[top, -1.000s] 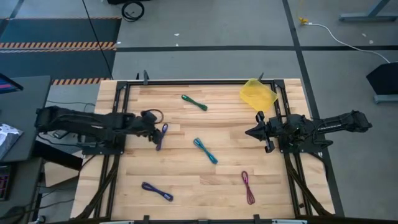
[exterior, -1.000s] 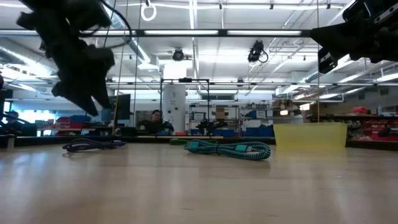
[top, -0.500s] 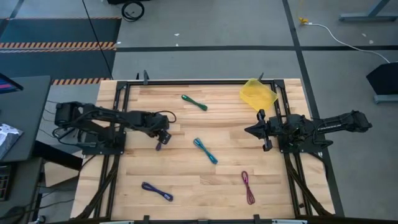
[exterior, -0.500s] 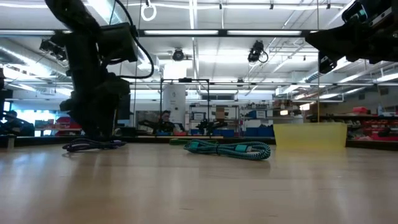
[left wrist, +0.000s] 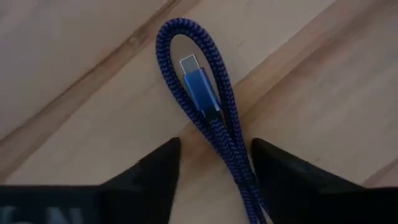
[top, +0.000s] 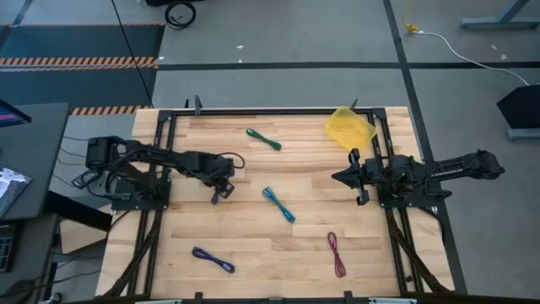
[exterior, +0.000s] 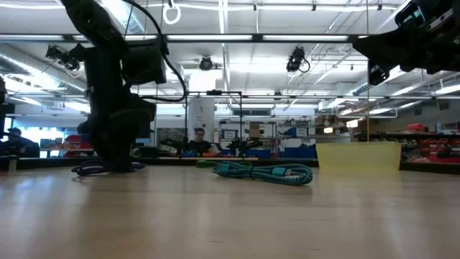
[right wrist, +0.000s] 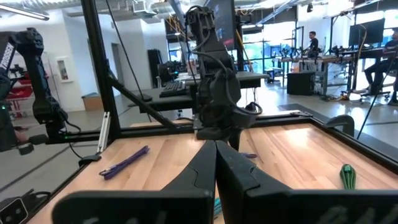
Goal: Pick and place USB-C Cables
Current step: Put the violet charger cable into the yellow container
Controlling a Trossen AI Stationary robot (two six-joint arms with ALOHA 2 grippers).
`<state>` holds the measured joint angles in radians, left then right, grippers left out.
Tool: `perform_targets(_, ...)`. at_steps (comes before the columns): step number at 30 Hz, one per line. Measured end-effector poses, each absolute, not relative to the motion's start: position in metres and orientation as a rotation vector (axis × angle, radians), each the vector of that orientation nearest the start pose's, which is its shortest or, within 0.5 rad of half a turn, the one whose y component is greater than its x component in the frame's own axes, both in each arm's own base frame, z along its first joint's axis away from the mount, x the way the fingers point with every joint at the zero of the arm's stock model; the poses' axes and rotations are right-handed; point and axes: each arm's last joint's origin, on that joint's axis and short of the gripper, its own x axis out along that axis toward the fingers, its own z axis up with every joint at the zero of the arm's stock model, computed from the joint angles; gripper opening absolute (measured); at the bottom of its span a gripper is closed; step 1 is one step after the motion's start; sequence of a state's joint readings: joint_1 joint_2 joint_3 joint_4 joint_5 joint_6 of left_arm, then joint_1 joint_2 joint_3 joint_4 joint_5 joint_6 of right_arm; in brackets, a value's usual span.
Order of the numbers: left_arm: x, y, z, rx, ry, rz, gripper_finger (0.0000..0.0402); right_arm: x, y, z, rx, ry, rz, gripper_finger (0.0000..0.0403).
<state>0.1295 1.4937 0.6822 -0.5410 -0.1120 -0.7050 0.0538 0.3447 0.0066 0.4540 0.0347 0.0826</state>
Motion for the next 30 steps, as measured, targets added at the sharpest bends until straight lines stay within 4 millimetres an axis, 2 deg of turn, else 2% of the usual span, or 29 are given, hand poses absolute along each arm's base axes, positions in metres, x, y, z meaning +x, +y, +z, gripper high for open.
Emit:
perform_targets(6, 0.244, 0.044, 0.153, -0.562, 1.181, 0.587, 0.0026, 0.118, 0.005, 0.179, 0.091, -0.115, 0.024, 0.0016)
perform_targets(11, 0.258, 0.058, 0.174, -0.527, 1.117, 0.554, 0.0006, 0.118, 0.005, 0.179, 0.091, -0.115, 0.024, 0.0016)
perform_targets(15, 0.268, 0.066, 0.197, -0.502, 1.089, 0.523, 0.0004, 0.118, 0.005, 0.179, 0.116, -0.114, 0.027, 0.0016)
perform_targets(19, 0.262, 0.061, 0.206, -0.48, 1.224, 0.513, 0.001, 0.119, 0.005, 0.179, 0.133, -0.108, 0.027, 0.0016)
perform_targets(24, 0.251, 0.051, 0.193, -0.461, 1.326, 0.505, 0.0058, 0.119, 0.005, 0.177, 0.132, -0.091, 0.026, 0.0016)
perform_targets(30, 0.243, 0.041, 0.169, -0.452, 1.334, 0.508, 0.015, 0.119, 0.005, 0.176, 0.132, -0.082, 0.026, 0.0016)
